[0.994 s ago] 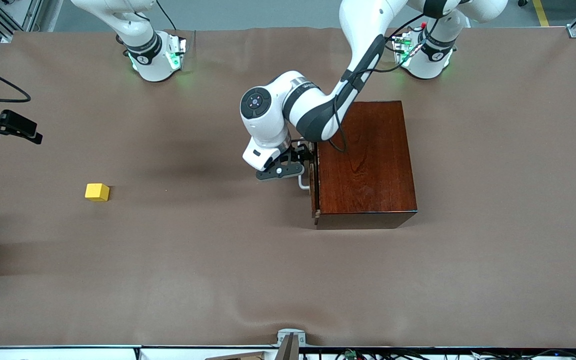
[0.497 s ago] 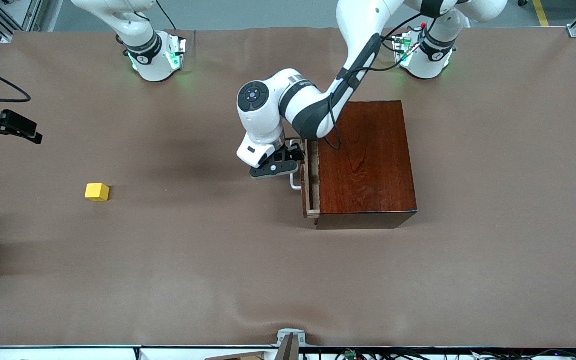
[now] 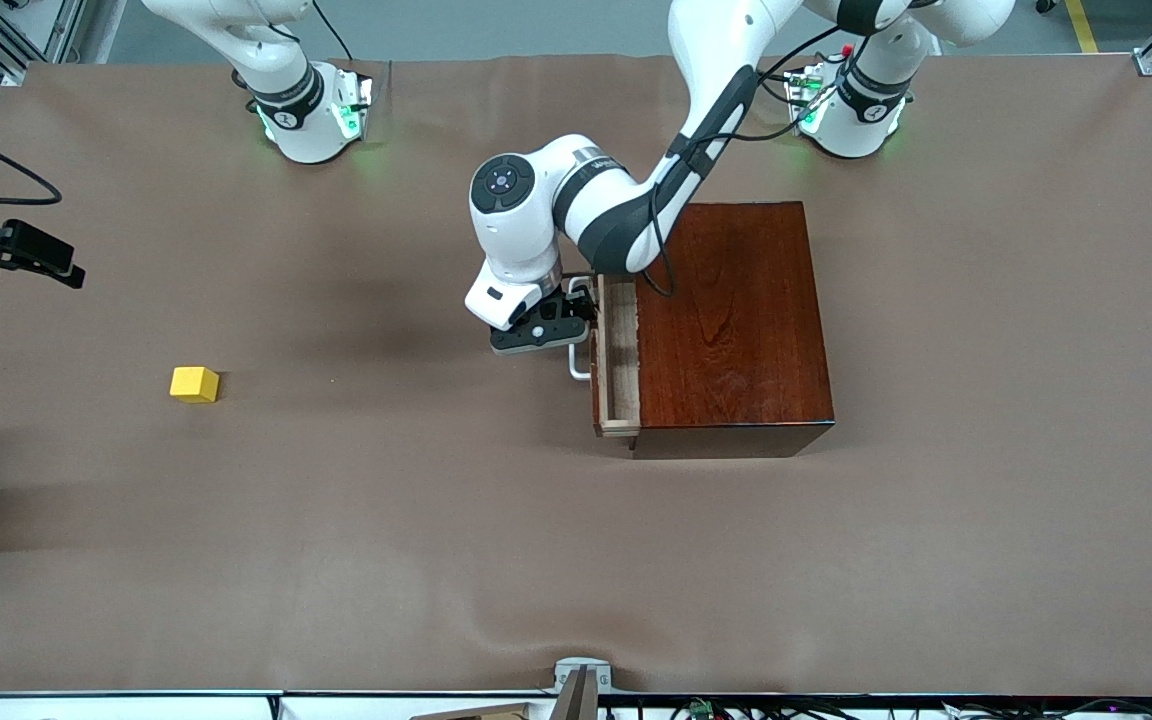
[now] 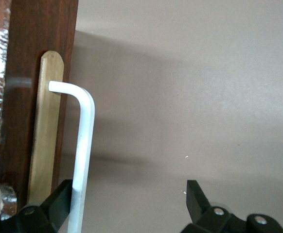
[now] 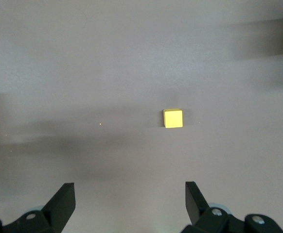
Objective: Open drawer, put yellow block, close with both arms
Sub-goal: 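Pull the drawer open by its handle with the left gripper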
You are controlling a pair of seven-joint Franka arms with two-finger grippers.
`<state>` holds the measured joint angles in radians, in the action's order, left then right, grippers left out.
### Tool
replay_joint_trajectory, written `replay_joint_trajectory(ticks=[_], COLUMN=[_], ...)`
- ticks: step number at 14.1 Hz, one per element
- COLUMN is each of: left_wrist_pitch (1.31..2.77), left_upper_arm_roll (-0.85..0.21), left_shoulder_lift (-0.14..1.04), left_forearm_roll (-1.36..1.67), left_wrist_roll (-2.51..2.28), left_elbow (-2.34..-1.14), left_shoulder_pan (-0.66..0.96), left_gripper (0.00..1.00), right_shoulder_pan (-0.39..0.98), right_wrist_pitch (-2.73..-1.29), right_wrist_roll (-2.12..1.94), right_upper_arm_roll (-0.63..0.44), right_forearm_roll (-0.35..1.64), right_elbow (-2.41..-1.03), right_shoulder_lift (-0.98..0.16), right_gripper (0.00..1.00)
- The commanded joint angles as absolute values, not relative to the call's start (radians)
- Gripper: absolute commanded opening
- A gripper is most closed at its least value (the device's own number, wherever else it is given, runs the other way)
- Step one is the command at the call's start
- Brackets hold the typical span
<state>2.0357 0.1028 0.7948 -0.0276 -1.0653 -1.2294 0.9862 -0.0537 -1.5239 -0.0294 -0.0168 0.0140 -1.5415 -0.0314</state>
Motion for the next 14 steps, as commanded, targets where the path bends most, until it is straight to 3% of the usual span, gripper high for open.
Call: replay_joint_trajectory(ticks=[1, 14], left_wrist_pitch=[2.104, 2.155], left_upper_arm_roll=[0.107, 0.107], left_shoulder_lift=[0.833, 0.834], left_forearm_roll=[-0.032, -0.032], left_wrist_roll=[-1.097, -1.12], left_elbow=[-1.198, -1.198], left_shoulder_pan=[1.009, 1.031], left_gripper=[1.0, 1.0], right_shoulder_pan=[-0.069, -0.069], right_wrist_pitch=[-1.52, -1.52], right_wrist_roll=[-0.028, -0.028], right_upper_arm_roll=[-0.005, -0.005], right_forearm_roll=[0.014, 0.014], right_elbow=[-1.545, -1.545], right_shoulder_lift=[-0.018, -0.018], right_gripper=[1.0, 1.0])
